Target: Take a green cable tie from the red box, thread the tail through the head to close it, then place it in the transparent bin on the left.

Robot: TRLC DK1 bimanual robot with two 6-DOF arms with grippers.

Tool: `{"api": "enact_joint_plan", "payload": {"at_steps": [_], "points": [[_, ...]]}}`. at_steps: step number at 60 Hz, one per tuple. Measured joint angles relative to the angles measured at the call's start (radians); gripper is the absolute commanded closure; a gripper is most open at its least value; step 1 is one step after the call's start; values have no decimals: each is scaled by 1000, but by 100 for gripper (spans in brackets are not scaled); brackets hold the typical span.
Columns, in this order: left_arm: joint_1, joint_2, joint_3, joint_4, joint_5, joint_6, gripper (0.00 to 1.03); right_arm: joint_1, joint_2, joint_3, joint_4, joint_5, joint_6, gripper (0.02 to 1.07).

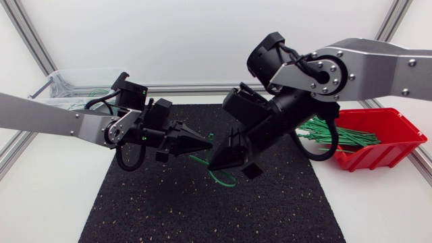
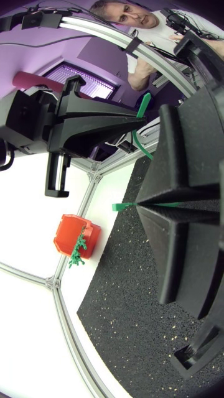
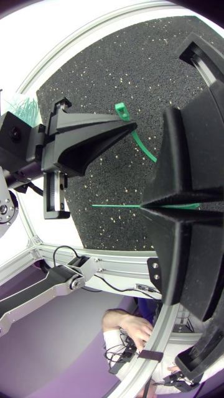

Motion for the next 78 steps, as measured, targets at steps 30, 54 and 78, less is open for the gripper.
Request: {"api": "enact_joint_plan", "payload": {"at_steps": [30, 54, 78], "points": [[-5, -1, -95, 519, -88, -523, 100, -54, 0, 76, -97, -66, 161, 102], [8, -2, -153, 691, -176, -733, 100, -111, 126, 279, -371, -137, 312, 102], [-35, -48, -191, 757, -280, -808, 100, -112, 96, 282, -370, -172, 412, 102]]}}
